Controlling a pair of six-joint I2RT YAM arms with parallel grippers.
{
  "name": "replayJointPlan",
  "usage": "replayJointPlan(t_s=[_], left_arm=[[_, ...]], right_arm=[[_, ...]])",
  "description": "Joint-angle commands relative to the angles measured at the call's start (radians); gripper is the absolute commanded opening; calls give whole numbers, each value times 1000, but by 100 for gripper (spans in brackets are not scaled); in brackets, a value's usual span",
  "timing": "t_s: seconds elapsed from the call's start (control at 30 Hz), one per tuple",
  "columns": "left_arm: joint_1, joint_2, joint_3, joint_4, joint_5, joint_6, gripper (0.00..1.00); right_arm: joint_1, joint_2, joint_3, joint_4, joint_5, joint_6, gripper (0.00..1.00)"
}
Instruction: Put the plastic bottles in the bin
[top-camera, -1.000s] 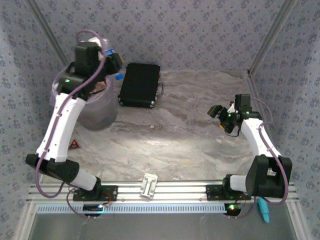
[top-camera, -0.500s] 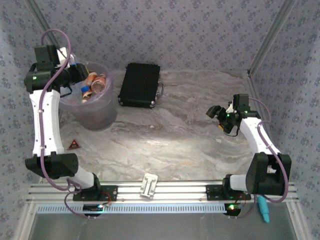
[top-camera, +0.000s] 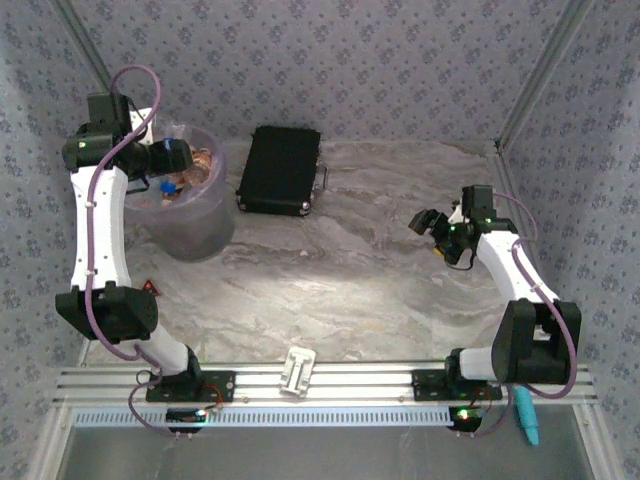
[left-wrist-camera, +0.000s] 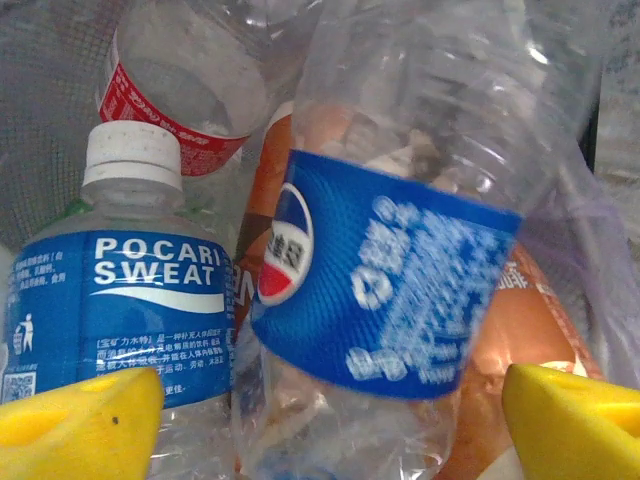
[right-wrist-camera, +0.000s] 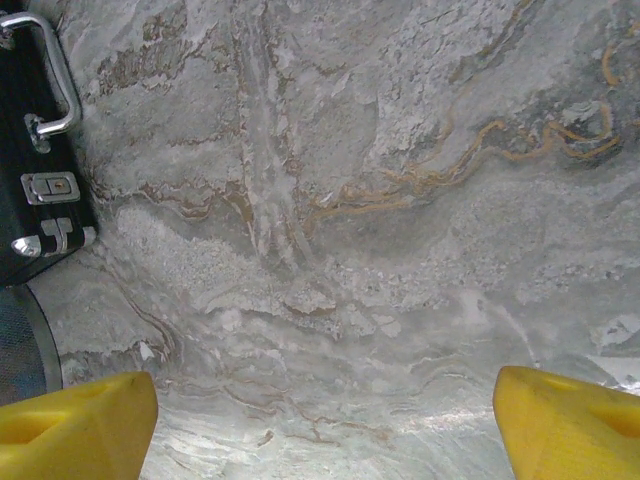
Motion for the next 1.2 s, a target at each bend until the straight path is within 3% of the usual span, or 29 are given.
replayJointPlan(t_s=[0.0,0.2,0.4,0.63,0.7,0.93,1.03,1.17], left_arm=[[0,-37,11,2,7,13,97],[-23,-120,37,44,-75,-23,99],[-146,-276,-9,45,-243,-66,95],[-187,-595,-363,127,-380,-293,88],[-188,-689,-507,179,-364,-348,87],[-204,-968,-1004,423,-439,-425,87],[-203,-997,-1172,571,-430,-458,86],[-200,-925,-1294,741,-405,-463,86]], right_arm=[[13,11,33,1,10,7,89],[24,13,44,-1,12,31,89],[33,21,50,5,14,32,89],[36,37,51,12,7,29,89],[37,39,51,15,6,29,89],[44,50,62,16,-3,33,89],[44,40,66,4,3,30,89],[44,19,59,-9,14,27,89]])
